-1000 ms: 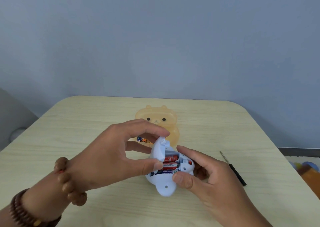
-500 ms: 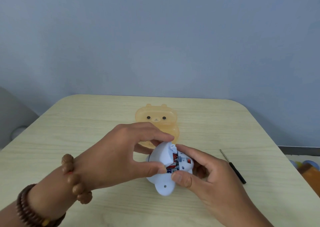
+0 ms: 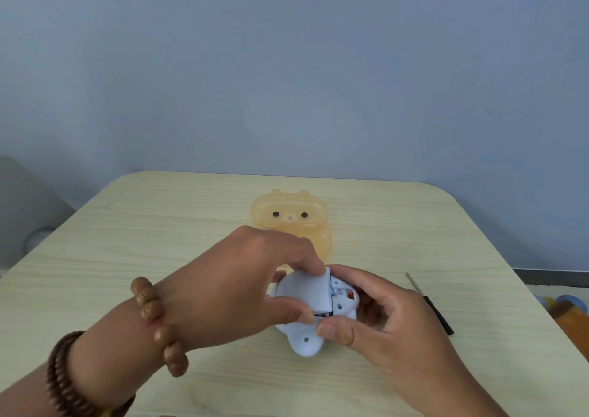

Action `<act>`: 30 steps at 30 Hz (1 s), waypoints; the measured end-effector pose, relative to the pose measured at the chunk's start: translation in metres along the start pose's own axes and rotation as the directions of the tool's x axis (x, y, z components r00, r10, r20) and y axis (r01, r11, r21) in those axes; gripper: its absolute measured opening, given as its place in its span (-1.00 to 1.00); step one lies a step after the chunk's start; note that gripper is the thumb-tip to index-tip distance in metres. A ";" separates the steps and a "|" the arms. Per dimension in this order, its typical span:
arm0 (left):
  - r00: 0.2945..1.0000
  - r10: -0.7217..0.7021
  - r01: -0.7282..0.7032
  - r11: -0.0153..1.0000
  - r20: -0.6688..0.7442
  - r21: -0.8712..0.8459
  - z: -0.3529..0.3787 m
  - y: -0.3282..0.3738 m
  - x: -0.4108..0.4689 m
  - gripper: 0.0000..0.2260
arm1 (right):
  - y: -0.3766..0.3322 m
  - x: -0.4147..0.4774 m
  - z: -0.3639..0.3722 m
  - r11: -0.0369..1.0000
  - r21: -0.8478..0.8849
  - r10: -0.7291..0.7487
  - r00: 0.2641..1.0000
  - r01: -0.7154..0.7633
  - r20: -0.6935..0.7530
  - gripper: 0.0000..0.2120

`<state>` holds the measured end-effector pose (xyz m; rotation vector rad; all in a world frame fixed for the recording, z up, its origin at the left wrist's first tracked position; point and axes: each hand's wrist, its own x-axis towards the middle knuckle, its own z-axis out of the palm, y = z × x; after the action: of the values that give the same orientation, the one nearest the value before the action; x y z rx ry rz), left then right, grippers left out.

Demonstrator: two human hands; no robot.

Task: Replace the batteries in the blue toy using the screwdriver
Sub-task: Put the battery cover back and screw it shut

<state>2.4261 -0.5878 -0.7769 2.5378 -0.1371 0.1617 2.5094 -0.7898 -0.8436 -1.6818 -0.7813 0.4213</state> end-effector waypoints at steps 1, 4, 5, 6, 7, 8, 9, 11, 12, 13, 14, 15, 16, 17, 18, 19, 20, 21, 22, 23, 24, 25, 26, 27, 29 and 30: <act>1.000 0.001 -0.001 1.000 0.003 0.015 0.000 0.001 0.001 -0.67 | 0.001 0.000 0.000 1.000 -0.004 0.002 1.000 -0.002 -0.001 -0.52; 1.000 -0.003 0.003 0.999 0.009 0.047 0.000 0.002 0.002 -0.68 | 0.001 -0.001 0.000 1.000 -0.011 0.011 1.000 -0.011 -0.007 -0.50; 1.000 -0.006 0.006 0.999 0.011 0.053 0.000 0.003 0.002 -0.68 | 0.001 -0.001 0.000 1.000 -0.008 0.014 1.000 -0.014 -0.008 -0.50; 1.000 -0.011 0.010 0.998 0.013 0.057 0.000 0.004 0.002 -0.67 | 0.001 0.000 0.000 1.000 -0.007 0.018 1.000 -0.018 -0.008 -0.50; 1.000 -0.016 0.015 0.998 0.013 0.060 0.000 0.005 0.002 -0.67 | 0.000 0.000 0.000 1.000 -0.007 0.023 1.000 -0.023 -0.007 -0.49; 1.000 -0.021 0.021 0.998 0.012 0.061 0.000 0.005 0.003 -0.67 | 0.001 0.000 0.000 1.000 -0.010 0.027 1.000 -0.027 -0.004 -0.49; 1.000 -0.028 0.027 0.998 0.011 0.062 0.000 0.006 0.003 -0.67 | 0.001 0.000 0.000 0.999 -0.014 0.032 0.999 -0.032 -0.003 -0.48; 0.999 -0.041 0.040 0.996 0.012 0.074 0.000 0.008 0.004 -0.66 | 0.001 0.001 -0.001 0.999 -0.015 0.042 0.999 -0.042 -0.004 -0.47; 0.999 -0.047 0.046 0.995 0.012 0.084 0.001 0.010 0.004 -0.67 | 0.002 0.001 -0.002 0.999 -0.011 0.048 0.999 -0.048 -0.003 -0.46; 0.999 -0.051 0.050 0.995 0.011 0.092 0.001 0.012 0.005 -0.67 | 0.002 0.001 -0.002 0.998 -0.005 0.057 0.998 -0.057 -0.002 -0.45; 0.999 -0.053 0.052 0.994 0.008 0.099 0.001 0.013 0.006 -0.67 | 0.002 0.001 -0.003 0.998 0.002 0.065 0.998 -0.065 0.001 -0.44; 0.999 -0.054 0.054 0.993 0.005 0.107 0.001 0.014 0.006 -0.68 | 0.001 0.001 -0.003 0.997 0.009 0.072 0.997 -0.072 0.006 -0.44; 0.998 -0.056 0.056 0.992 0.002 0.115 0.000 0.015 0.006 -0.68 | 0.001 0.002 -0.004 0.997 0.011 0.075 0.997 -0.075 0.011 -0.44; 0.998 -0.060 0.060 0.991 -0.002 0.120 0.000 0.016 0.006 -0.68 | 0.000 0.002 -0.004 0.997 0.012 0.079 0.997 -0.080 0.019 -0.45; 0.998 -0.066 0.066 0.991 -0.004 0.118 0.000 0.017 0.006 -0.68 | -0.001 0.003 -0.005 0.996 0.014 0.085 0.996 -0.085 0.026 -0.45; 0.997 -0.072 0.072 0.991 -0.005 0.112 -0.001 0.018 0.006 -0.69 | -0.002 0.003 -0.005 0.996 0.017 0.090 0.995 -0.090 0.035 -0.46; 0.997 -0.076 0.076 0.991 -0.006 0.108 -0.001 0.019 0.006 -0.69 | -0.004 0.003 -0.006 0.995 0.013 0.095 0.994 -0.095 0.046 -0.47; 0.997 -0.078 0.078 0.991 -0.004 0.109 -0.001 0.020 0.006 -0.69 | -0.006 0.002 -0.006 0.994 0.005 0.109 0.992 -0.110 0.058 -0.49; 0.997 -0.080 0.080 0.991 -0.002 0.111 -0.001 0.020 0.006 -0.69 | -0.009 0.002 -0.008 0.992 -0.006 0.127 0.989 -0.126 0.076 -0.51; 0.997 -0.083 0.082 0.991 0.002 0.106 -0.002 0.020 0.006 -0.69 | -0.013 0.003 -0.010 0.989 -0.002 0.148 0.984 -0.148 0.095 -0.56; 0.996 -0.084 0.084 0.992 0.003 0.092 -0.002 0.020 0.005 -0.69 | -0.019 0.004 -0.011 0.984 0.014 0.174 0.978 -0.176 0.115 -0.62; 0.996 -0.086 0.086 0.993 0.002 0.077 -0.002 0.019 0.004 -0.70 | -0.025 0.005 -0.012 0.977 0.027 0.208 0.970 -0.213 0.126 -0.69; 0.996 -0.086 0.086 0.994 0.001 0.070 -0.002 0.019 0.003 -0.71 | -0.030 0.007 -0.013 0.969 0.020 0.243 0.962 -0.247 0.122 -0.70; 0.996 -0.084 0.084 0.994 -0.001 0.071 -0.002 0.019 0.001 -0.72 | -0.034 0.010 -0.014 0.959 -0.001 0.283 0.953 -0.284 0.106 -0.71; 0.997 -0.075 0.075 0.994 -0.008 0.081 -0.001 0.019 0.001 -0.73 | -0.037 0.013 -0.011 0.936 0.014 0.350 0.932 -0.352 0.092 -0.75; 0.997 -0.072 0.072 0.994 -0.011 0.083 0.000 0.019 0.001 -0.74 | -0.038 0.014 -0.009 0.921 0.053 0.380 0.920 -0.386 0.100 -0.77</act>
<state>2.4241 -0.6032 -0.7661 2.6203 -0.0361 0.1523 2.5149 -0.7835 -0.8032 -1.7592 -0.4883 0.7920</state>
